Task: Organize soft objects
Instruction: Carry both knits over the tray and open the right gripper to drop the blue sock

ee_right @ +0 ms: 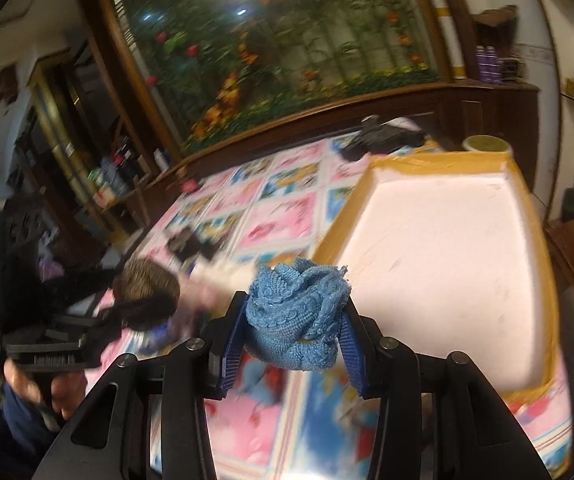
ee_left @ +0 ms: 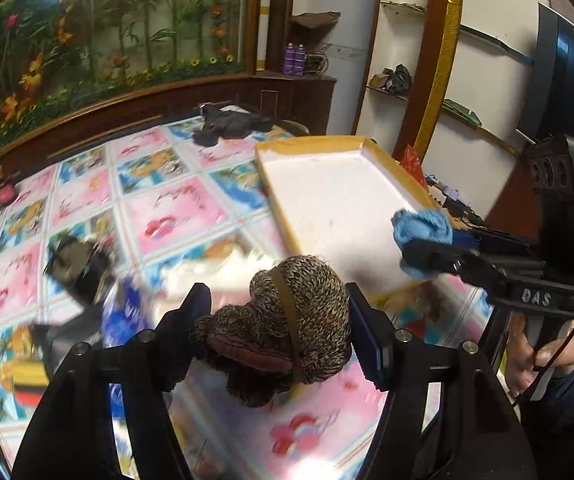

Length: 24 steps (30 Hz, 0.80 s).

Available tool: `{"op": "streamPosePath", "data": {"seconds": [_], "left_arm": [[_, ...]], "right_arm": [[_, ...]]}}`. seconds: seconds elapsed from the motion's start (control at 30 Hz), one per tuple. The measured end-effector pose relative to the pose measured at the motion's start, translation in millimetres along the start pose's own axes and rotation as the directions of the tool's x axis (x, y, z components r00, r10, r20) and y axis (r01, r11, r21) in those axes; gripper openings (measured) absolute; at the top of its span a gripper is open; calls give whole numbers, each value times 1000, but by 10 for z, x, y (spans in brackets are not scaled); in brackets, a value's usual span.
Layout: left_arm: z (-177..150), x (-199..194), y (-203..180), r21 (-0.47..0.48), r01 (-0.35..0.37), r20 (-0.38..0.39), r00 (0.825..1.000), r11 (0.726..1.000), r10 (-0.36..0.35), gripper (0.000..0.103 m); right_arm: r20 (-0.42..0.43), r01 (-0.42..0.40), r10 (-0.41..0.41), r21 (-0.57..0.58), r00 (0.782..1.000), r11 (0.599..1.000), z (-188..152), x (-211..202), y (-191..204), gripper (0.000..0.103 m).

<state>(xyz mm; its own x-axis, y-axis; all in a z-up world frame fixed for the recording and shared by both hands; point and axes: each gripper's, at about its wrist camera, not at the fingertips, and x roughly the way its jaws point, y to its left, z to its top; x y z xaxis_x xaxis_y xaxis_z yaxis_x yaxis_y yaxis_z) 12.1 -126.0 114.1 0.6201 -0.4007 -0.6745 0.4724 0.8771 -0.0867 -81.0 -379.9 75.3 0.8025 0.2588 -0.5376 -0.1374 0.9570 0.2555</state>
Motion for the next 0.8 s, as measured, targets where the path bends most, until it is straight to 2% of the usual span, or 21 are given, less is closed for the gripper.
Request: {"op": "streamPosePath", "data": {"seconds": [0.13,0.2,0.27,0.4,0.47,0.57,0.7,0.8], "left_arm": [[421,301,-150,-1,4,-21,1000,1000,-4,66],[620,461,-199,-8,6,-35,999,1000,-6,66],[793,638,-251,-15,14,-48,999,1000,-15,66],[1083,1125,-324,-42,6,-79,997,999,-9,66],[1165,1370,-329,-61,-22,-96,995,998,16,66],[1237,1749,-312,-90,-35,-144,989,995,22,66],[1272,2084,-298,-112,-49,-177,984,992,28,66],[1294,2244,-270,-128,-56,-175,984,990,33,66]], "right_arm": [[44,76,-82,117,996,990,456,92,-304,43],[26,109,-115,183,993,977,680,237,-460,43],[23,92,-101,251,995,964,875,410,-623,43],[-5,129,-137,367,991,921,1116,844,-937,43],[-38,145,-142,411,989,900,1158,1085,-1090,43],[-80,156,-135,433,988,888,1149,1357,-1225,43],[-100,176,-148,400,984,899,1290,1472,-1387,43],[-119,232,-202,371,972,899,1353,1586,-1392,43]]}}
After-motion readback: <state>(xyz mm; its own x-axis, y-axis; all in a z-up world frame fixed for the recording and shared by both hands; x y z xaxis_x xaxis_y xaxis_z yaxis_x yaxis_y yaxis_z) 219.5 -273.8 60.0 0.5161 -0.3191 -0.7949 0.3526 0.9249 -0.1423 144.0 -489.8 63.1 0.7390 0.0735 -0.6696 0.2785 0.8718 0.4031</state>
